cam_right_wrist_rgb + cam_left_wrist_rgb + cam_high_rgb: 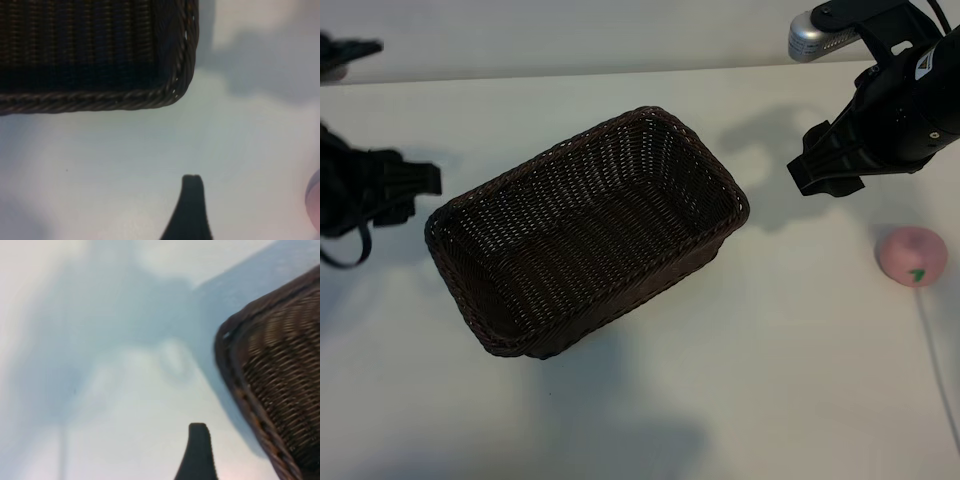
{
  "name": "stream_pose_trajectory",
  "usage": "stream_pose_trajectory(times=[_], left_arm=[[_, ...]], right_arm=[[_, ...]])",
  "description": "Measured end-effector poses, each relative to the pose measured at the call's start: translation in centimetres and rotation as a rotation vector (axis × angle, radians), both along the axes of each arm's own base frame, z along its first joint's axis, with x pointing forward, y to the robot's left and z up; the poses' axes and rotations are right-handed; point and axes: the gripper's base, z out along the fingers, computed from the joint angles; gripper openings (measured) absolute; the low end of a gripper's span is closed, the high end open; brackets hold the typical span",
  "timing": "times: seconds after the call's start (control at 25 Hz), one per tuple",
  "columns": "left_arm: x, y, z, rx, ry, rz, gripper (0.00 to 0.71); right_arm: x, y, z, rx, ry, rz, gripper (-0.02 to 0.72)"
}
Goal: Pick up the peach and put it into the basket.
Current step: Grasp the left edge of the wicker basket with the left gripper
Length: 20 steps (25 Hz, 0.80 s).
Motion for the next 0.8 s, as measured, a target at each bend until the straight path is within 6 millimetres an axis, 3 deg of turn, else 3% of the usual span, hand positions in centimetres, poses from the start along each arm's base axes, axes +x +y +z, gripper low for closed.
stream_pose_trajectory(times=[0.28, 0.8], left_arm=[[-0.2, -0.1, -4.1, -0.118, 0.016, 0.146, 0.592], [2.2, -1.4, -9.2, -0.205, 0.078, 0.259, 0.592]], right_arm=[[0.0, 0.0, 0.0, 0.000, 0.000, 0.000, 0.595], [0.0, 0.0, 0.0, 0.000, 0.000, 0.000, 0.595]])
